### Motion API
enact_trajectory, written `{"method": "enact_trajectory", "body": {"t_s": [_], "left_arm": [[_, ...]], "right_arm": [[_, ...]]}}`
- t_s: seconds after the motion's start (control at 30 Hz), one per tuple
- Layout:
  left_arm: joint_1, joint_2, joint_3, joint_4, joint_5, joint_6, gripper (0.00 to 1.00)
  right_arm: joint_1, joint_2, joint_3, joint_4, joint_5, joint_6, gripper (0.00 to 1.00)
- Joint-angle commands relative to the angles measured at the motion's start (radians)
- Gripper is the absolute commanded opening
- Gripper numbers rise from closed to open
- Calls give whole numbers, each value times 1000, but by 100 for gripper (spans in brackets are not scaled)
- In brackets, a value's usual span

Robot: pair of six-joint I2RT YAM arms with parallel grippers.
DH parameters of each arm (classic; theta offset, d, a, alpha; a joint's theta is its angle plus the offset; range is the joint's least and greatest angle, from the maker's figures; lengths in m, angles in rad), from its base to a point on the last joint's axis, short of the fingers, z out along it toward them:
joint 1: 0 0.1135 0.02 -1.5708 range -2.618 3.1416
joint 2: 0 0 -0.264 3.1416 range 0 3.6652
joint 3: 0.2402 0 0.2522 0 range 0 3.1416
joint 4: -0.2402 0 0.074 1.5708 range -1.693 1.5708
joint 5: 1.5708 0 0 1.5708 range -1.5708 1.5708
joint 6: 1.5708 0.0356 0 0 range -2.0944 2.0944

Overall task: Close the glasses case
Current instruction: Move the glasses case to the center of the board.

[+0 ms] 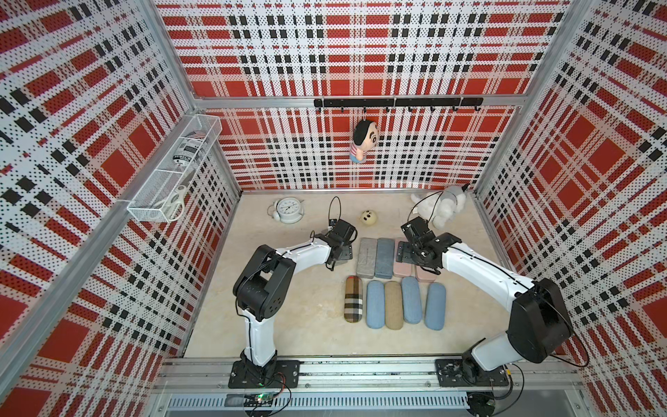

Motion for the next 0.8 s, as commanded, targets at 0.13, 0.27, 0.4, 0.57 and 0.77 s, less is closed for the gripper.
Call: {"method": "enact_trajectory", "body": {"t_s": [0.13,0.27,0.4,0.57,0.77], "left_arm": [[-51,27,36,-28,27,40,64],[-72,16,30,-30,36,40,60],[-94,12,24,-38,33,34,60],[-103,-2,18,-55,5,23,64],[-75,-51,34,-75,-35,16,68]], "right_arm": [[-14,-29,-11,-17,36,16,89],[-16,-26,-19,-9,33,16,89],[-16,-22,-21,-5,31,16,90],[-21,-24,-18,-6,55,23,90],[-65,-19,7,-16,68,8,55]]}}
